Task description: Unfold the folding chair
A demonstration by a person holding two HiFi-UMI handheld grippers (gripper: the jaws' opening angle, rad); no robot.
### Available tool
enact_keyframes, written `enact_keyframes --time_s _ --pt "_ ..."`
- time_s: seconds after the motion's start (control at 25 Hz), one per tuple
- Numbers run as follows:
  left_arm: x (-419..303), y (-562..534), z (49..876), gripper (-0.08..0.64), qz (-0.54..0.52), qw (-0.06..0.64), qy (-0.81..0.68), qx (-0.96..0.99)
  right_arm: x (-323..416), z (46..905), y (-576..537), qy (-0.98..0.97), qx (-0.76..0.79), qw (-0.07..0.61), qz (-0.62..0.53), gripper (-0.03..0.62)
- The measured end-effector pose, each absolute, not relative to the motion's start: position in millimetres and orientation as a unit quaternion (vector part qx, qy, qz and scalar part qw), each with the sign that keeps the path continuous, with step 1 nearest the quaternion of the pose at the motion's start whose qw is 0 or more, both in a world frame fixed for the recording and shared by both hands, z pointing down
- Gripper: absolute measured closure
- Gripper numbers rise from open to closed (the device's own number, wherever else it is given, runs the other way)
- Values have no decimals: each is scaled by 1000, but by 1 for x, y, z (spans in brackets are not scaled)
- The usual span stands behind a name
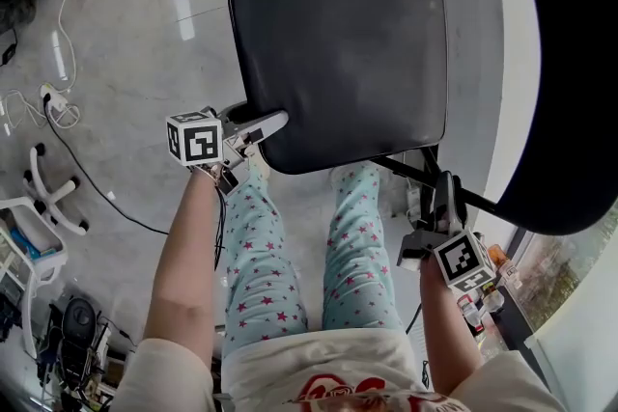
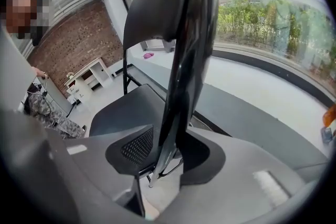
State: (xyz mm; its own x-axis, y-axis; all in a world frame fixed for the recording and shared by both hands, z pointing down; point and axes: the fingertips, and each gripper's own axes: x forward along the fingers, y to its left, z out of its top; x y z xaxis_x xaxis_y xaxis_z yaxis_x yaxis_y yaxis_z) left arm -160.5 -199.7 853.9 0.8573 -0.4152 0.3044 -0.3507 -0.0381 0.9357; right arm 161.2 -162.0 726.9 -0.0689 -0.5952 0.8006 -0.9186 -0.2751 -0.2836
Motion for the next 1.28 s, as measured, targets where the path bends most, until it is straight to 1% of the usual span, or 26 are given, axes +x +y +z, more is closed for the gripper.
enact_keyframes --time_s 0.2,0.28,0.48,0.6,0.72,0.92,1.12,1.28 --pt "-186 -181 854 242 0 632 -367 683 150 737 -145 -545 666 169 480 326" --pt "-198 -172 848 242 6 625 -407 666 143 743 -134 -538 661 175 493 321" --pt "-210 -166 807 242 0 601 -481 639 135 749 -108 -494 652 185 544 346" --pt "-185 -172 764 244 15 580 -470 665 124 733 -101 -488 634 180 572 353" --pt "-152 -176 720 244 32 562 -445 697 108 708 -102 -512 613 181 574 357" --pt "-121 -192 654 252 11 546 -444 710 71 662 -131 -613 570 194 512 369" --pt "-105 -202 587 260 -11 523 -448 725 44 616 -161 -667 546 164 479 415" --pt "-97 -230 538 276 -9 463 -446 766 32 565 -211 -722 537 122 419 429"
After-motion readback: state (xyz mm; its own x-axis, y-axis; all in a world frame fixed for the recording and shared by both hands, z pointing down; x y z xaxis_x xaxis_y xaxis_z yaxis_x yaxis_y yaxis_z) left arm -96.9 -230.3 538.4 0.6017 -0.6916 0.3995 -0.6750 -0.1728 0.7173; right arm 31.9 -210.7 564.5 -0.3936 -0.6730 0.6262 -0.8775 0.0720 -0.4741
